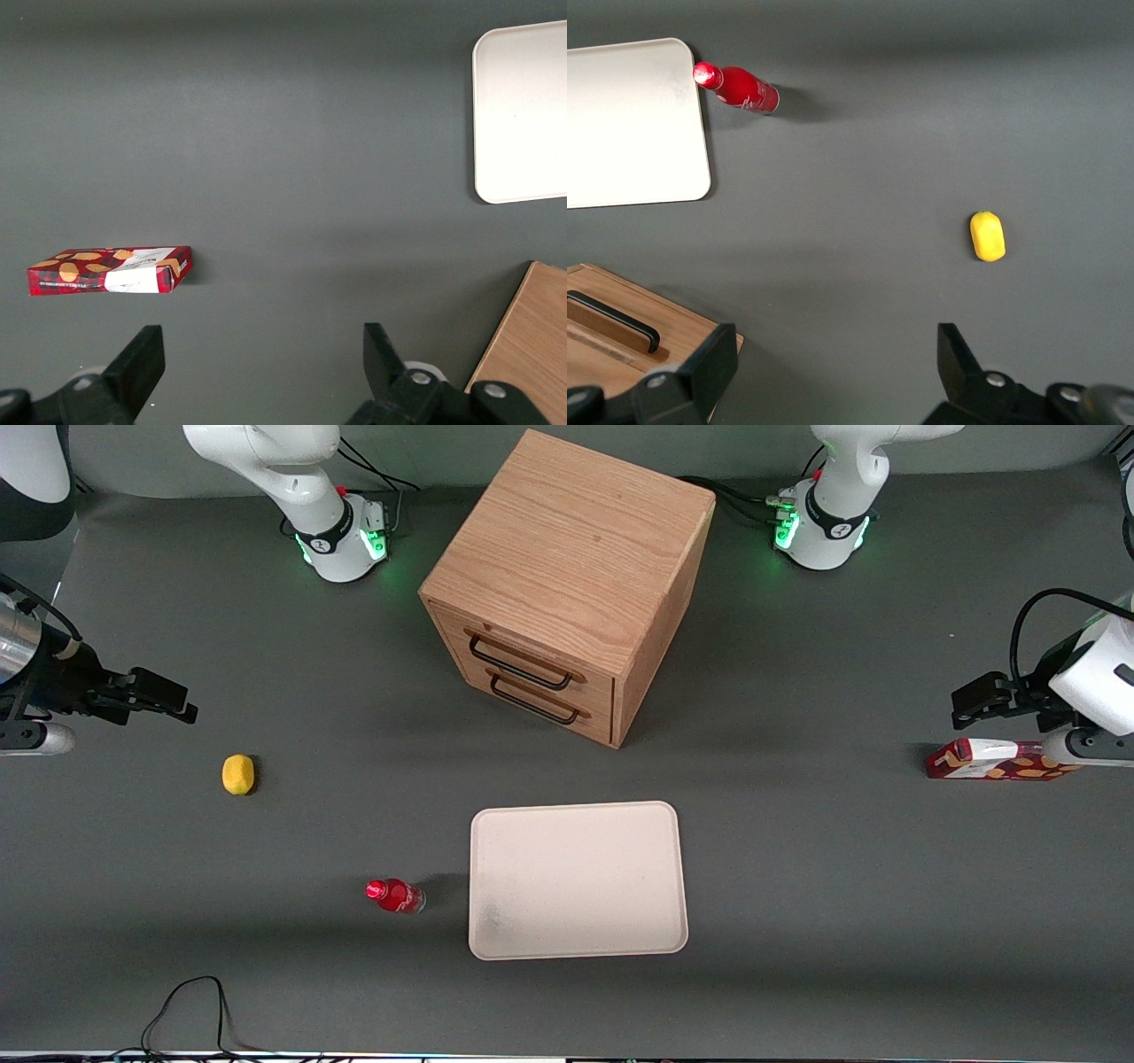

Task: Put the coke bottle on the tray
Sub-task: 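Move the open right gripper down over the red Coca-Cola bottle's cap end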

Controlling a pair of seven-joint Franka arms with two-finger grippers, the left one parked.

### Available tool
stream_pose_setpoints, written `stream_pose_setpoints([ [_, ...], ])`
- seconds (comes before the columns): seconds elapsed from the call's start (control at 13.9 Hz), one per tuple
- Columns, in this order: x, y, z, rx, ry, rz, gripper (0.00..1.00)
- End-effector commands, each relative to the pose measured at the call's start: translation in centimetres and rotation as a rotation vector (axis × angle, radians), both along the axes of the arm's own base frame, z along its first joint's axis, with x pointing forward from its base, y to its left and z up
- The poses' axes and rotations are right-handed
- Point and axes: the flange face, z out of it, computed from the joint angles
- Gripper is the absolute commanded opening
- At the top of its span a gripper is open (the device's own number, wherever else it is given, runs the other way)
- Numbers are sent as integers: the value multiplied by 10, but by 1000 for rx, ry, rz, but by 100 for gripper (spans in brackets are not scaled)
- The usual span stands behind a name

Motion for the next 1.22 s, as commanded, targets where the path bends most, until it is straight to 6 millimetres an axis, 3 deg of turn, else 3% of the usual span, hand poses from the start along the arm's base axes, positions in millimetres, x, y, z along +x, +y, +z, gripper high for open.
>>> stream_pose_setpoints([
  [0.0,2,1,6,-5,2,40,100],
  [0.22,5,4,6,4,-1,46,100],
  [0.36,17,7,1,9,-10,43,100],
  [0.5,38,36,0,14,-28,81,100],
  [0.86,87,91,-26,27,-72,160,100],
  [1.15,116,151,-63,42,-194,269,99],
])
